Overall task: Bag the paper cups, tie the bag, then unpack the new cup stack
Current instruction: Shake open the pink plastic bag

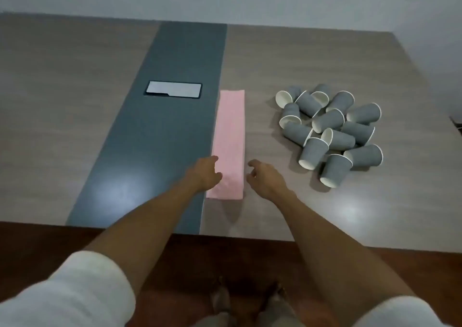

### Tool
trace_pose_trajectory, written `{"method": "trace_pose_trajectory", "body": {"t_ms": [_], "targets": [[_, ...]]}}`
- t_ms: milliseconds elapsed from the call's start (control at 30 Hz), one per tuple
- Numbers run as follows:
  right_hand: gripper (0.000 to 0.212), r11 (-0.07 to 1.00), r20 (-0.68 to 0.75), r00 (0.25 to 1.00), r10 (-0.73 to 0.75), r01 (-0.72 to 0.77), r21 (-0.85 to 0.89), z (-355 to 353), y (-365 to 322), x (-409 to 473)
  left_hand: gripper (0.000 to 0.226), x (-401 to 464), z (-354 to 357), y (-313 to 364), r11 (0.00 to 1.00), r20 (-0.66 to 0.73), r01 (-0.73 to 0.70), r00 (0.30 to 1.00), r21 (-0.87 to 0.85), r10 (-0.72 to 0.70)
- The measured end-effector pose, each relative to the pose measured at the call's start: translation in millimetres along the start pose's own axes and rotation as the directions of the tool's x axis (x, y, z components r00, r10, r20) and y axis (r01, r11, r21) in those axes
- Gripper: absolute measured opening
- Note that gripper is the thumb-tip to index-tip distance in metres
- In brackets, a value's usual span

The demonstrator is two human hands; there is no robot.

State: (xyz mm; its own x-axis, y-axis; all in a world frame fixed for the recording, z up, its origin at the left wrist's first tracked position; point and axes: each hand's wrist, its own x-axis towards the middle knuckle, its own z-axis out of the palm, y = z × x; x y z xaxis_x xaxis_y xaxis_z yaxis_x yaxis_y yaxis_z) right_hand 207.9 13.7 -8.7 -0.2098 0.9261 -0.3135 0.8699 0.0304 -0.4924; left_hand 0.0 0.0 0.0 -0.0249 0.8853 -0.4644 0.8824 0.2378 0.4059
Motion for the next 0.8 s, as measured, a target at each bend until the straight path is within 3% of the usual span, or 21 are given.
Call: {"method": "trace_pose_trajectory", "body": {"t_ms": [100,167,233,300,367,433,533,600,700,800], "targets": [[0.059,0.970,0.101,0.979,0.174,-0.189,0.152,33.3,-1.7,-3.1,0.055,1.0,20.9,-19.8,0.994,0.018,0.084,0.996,-0.074,-0.082],[0.061,0.909,0.172,0.945,0.276,-0.315,0.272,57.6,-1.8,-6.9,0.037,1.5,38.0,-27.1,0.971,0.033,0.157,0.988,-0.178,-0.154],[0.055,0.861,0.171,0.934,0.314,-0.356,0.362,71.7,1.4,-4.7,0.033,8.6,50.8,-27.4,0.931,0.018,0.211,0.976,-0.296,-0.216],[0.045,0.827,0.152,0.934,0.322,-0.356,0.435,80.8,4.5,-1.5,0.047,17.9,59.4,-29.6,0.867,0.019,0.266,0.958,-0.422,-0.285],[0.027,0.785,0.122,0.936,0.331,-0.345,0.515,81.8,5.9,2.2,0.036,24.9,60.3,-27.5,0.780,0.042,0.292,0.945,-0.553,-0.324],[0.011,0.760,0.078,0.943,0.324,-0.309,0.571,71.1,6.6,5.4,0.010,27.8,51.6,-22.3,0.749,-0.015,0.235,0.951,-0.620,-0.310],[0.038,0.752,0.024,0.958,0.287,-0.240,0.613,39.5,3.4,10.5,0.040,28.7,27.5,-9.1,0.688,-0.122,0.085,0.961,-0.721,-0.247],[0.044,0.727,-0.023,0.962,0.271,-0.190,0.660,13.4,-1.3,11.7,0.042,31.0,6.1,-0.1,0.597,-0.143,0.023,0.963,-0.802,-0.230],[0.043,0.690,-0.156,0.936,0.316,-0.114,0.715,-19.4,-5.8,16.3,0.036,28.3,-29.0,18.5,0.380,-0.106,-0.003,0.962,-0.925,-0.253],[0.031,0.465,-0.195,0.870,0.453,-0.044,0.884,-43.8,-6.9,20.7,0.041,29.9,-54.6,29.0,0.422,-0.240,-0.091,0.919,-0.902,-0.314]]}}
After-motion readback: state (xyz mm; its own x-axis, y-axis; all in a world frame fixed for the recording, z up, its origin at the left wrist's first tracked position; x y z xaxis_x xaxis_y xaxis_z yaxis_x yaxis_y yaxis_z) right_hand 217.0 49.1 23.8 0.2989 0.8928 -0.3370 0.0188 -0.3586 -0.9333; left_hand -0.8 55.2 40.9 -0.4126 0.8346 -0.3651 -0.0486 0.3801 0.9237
